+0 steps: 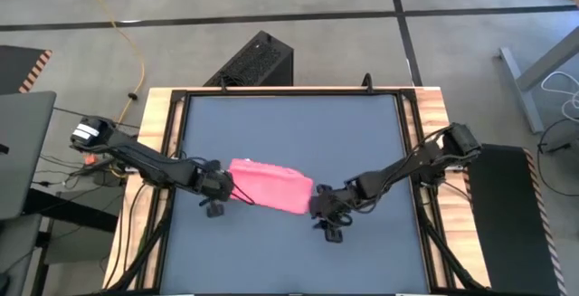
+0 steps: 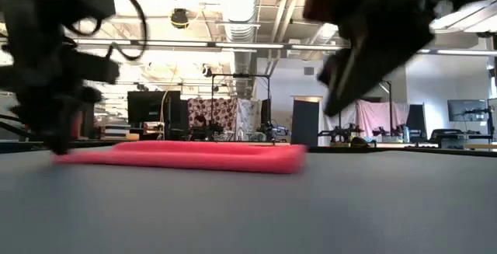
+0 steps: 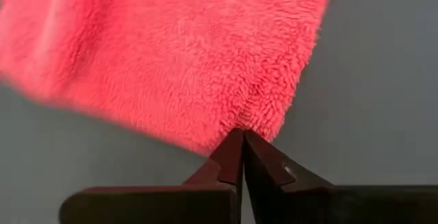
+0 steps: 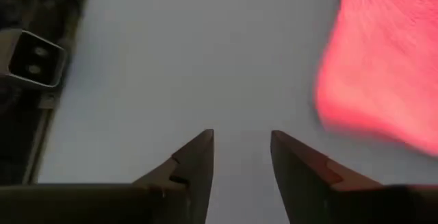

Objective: Roll towel
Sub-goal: Fold the microfiber towel

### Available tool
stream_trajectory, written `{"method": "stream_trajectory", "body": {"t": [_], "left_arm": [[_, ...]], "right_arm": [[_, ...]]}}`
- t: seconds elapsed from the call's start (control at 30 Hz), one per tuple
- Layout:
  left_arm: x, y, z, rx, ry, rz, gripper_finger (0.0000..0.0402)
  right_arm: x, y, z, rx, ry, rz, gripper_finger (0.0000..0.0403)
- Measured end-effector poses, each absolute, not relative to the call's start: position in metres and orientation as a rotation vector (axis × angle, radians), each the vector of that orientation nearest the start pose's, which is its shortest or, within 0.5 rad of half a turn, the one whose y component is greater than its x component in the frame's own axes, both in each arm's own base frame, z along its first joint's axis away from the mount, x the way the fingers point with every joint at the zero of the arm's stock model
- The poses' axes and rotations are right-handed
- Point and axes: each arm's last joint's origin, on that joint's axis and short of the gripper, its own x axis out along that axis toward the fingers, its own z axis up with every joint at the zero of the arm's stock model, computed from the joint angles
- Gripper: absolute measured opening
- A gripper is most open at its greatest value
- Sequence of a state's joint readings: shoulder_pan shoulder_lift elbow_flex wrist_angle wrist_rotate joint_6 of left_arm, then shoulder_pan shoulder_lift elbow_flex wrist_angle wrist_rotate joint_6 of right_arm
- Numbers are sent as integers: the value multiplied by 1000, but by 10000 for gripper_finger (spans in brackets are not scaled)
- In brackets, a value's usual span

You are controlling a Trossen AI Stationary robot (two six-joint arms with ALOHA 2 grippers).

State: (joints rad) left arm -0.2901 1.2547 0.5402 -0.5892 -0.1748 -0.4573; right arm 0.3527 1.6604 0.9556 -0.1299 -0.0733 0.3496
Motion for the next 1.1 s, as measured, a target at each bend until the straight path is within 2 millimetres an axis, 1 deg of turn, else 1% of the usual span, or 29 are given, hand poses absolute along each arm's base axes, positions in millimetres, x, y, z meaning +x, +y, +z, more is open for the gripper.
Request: {"method": "stream_trajectory", "body": {"t": [0.03,0.07,0.1,0.17,0.23,0.3,0.33,0.4,0.5,0.53,0.6,0.63,0.67,0.77,0.8,0.87,0.9,1.0,1.03,1.1], "left_arm": [[177,-46,157,-58,1278,222,2],[176,-45,170,-37,1259,246,2],[175,-44,183,-27,1229,273,1],[171,-41,201,-13,1186,321,1],[168,-40,209,-30,1129,321,1],[175,-44,218,-82,1001,257,1],[178,-46,217,-101,961,206,2],[185,-52,211,-110,888,118,7],[204,-62,199,-128,726,19,20],[209,-64,193,-130,707,1,25],[222,-70,177,-134,696,-6,35],[229,-72,171,-138,694,-6,39],[234,-74,164,-136,711,-1,43],[258,-83,145,-148,725,6,49],[264,-85,136,-139,767,15,50],[280,-91,126,-169,804,2,50],[284,-93,122,-184,825,0,50],[301,-100,120,-263,903,-17,51],[302,-102,118,-285,942,-15,51],[305,-105,125,-321,1001,-16,51]], "right_arm": [[314,117,189,176,887,247,167],[314,117,197,138,878,235,166],[314,115,201,96,878,214,165],[313,109,207,6,877,141,162],[313,100,204,-71,877,80,160],[315,89,198,-113,871,62,158],[317,83,194,-127,861,58,157],[325,73,190,-156,817,70,156],[334,59,182,-228,743,85,154],[337,54,181,-246,710,86,153],[340,46,172,-273,718,97,151],[343,41,170,-280,706,94,151],[345,37,166,-290,715,99,150],[350,25,148,-313,763,104,148],[352,22,141,-325,775,104,147],[354,16,132,-334,790,106,147],[356,14,127,-331,780,117,147],[360,11,125,-302,736,168,147],[362,10,123,-290,717,189,147],[364,13,125,-270,688,217,147]]}}
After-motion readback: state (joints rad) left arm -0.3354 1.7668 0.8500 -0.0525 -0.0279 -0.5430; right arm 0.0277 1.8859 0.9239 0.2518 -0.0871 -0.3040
